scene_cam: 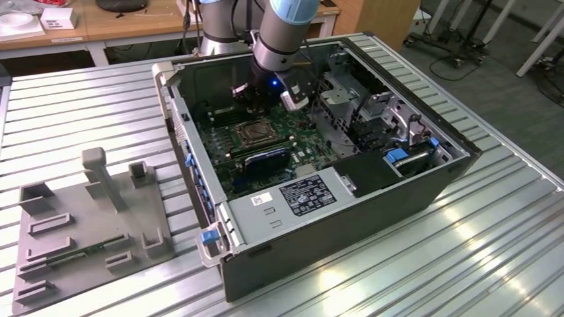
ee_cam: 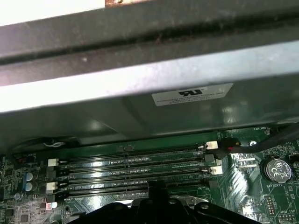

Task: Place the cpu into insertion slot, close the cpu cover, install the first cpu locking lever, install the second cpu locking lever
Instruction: 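Install the first cpu locking lever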

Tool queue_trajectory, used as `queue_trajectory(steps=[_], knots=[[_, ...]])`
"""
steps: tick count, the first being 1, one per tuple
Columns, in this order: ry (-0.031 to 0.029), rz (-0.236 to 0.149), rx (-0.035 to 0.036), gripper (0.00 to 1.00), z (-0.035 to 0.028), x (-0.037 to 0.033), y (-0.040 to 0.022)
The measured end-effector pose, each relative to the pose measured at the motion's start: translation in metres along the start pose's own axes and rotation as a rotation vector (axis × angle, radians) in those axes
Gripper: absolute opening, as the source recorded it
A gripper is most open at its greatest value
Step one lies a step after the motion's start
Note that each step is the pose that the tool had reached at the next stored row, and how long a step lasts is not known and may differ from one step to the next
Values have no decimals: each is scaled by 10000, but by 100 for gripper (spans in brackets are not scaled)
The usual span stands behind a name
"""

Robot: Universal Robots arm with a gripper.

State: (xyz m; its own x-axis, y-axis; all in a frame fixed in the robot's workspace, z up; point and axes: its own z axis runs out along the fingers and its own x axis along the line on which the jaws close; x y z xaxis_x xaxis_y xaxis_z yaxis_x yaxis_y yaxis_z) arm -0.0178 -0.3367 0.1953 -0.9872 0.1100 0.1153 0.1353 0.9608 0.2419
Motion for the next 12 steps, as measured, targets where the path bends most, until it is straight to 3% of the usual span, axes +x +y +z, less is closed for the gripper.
queue_trajectory(steps=[12], knots=[[0,0,-1,11,20,-7,-5]])
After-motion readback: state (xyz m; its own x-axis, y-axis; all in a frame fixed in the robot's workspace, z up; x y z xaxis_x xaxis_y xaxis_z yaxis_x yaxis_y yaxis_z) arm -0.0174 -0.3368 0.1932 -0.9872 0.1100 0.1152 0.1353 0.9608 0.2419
